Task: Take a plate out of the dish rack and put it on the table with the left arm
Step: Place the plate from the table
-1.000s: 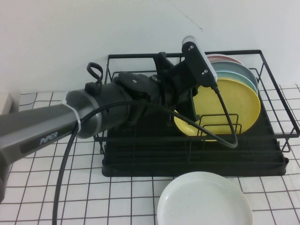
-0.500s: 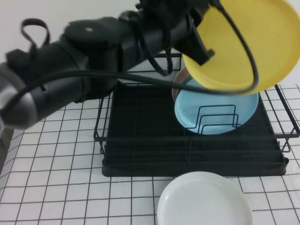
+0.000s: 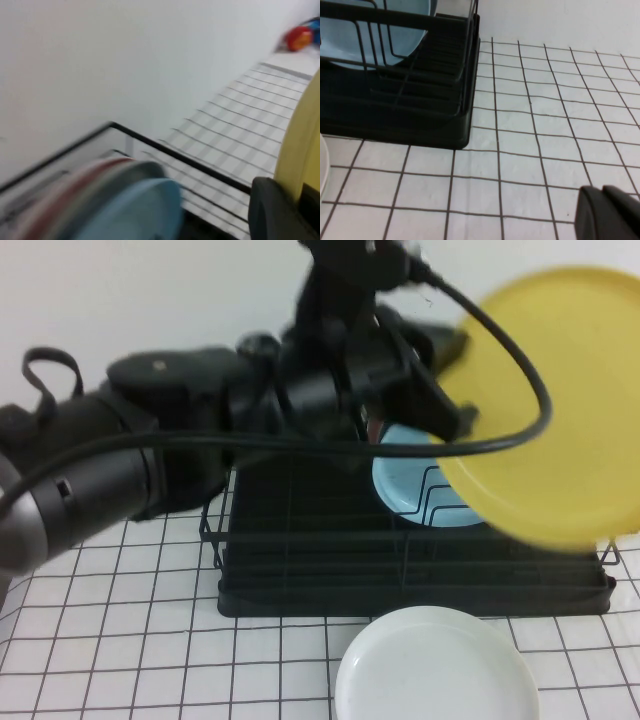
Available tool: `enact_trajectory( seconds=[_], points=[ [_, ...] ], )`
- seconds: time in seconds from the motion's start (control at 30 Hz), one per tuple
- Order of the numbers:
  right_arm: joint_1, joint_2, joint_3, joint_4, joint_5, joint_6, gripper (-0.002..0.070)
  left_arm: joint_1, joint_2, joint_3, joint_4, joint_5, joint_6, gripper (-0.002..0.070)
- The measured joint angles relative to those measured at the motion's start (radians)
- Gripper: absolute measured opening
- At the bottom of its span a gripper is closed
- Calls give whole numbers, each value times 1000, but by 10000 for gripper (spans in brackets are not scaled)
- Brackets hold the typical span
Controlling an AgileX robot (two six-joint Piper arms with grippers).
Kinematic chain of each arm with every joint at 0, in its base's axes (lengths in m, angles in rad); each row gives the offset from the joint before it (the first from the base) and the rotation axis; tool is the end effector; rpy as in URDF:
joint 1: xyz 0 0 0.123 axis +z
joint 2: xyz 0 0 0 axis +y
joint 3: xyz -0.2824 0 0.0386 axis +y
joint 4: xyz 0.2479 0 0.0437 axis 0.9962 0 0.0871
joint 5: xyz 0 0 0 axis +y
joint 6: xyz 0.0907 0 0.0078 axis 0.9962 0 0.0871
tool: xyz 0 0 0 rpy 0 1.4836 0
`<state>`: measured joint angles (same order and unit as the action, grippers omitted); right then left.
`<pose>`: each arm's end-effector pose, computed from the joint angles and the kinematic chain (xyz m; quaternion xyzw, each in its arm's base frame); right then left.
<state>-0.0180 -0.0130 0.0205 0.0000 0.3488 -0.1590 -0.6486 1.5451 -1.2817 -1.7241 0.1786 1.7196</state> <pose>0.0531 -0.0010 0.1754 -0.0560 0.7936 -0.0535 0.6035 0.2857 -0.2368 0.3707 0.2926 0.6981 -0.2725 0.5940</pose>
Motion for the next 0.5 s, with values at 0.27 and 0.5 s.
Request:
enact_trajectory(
  seconds=[0.27, 0.5],
  points=[
    [0, 0, 0, 0, 0, 0, -4, -1, 4, 49, 553, 427, -654, 4],
    [0, 0, 0, 0, 0, 0, -4, -1, 23, 75, 1057, 575, -1135, 4]
  ],
)
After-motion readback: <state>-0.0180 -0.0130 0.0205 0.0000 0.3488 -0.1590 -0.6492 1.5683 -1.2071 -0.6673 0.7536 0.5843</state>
